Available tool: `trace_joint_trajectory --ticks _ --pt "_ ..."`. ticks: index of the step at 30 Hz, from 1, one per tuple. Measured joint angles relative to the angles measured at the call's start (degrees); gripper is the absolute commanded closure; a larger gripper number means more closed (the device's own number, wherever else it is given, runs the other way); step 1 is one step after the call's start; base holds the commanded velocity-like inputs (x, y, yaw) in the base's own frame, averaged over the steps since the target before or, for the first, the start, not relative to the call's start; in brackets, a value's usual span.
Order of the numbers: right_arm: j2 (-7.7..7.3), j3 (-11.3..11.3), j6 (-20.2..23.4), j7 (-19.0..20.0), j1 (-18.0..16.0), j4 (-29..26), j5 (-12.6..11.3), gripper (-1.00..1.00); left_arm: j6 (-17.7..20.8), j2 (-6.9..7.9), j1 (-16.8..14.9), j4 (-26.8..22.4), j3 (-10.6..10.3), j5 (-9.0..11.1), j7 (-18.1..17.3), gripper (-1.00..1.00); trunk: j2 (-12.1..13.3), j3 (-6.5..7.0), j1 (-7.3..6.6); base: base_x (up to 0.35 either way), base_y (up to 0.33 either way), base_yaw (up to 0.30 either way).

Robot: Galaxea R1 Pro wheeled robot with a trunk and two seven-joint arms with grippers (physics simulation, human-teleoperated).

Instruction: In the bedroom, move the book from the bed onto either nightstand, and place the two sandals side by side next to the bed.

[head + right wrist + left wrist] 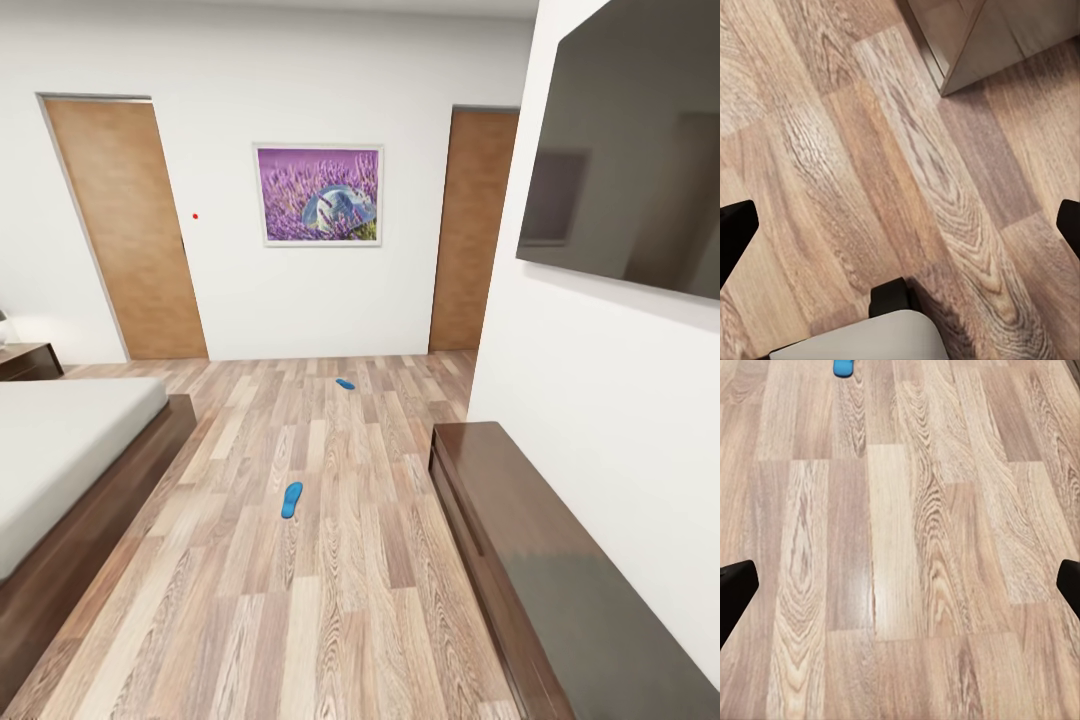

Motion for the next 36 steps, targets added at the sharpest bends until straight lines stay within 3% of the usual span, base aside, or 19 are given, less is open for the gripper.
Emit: trace_joint_trajectory --ticks 27,36 --pt "0.01 0.1 0.0 0.0 0.0 0.0 0.0 -1.0 0.0 0.0 0.0 0.0 0.0 0.0 0.1 -1.0 0.0 -0.62 0.0 0.0 0.0 0.0" --pt "0.03 0.1 -0.2 0.0 0.0 0.0 0.0 -1.0 0.1 0.0 0.0 0.0 0.0 0.1 0.2 -1.0 0.0 -0.63 -0.03 0.204 0.0 0.0"
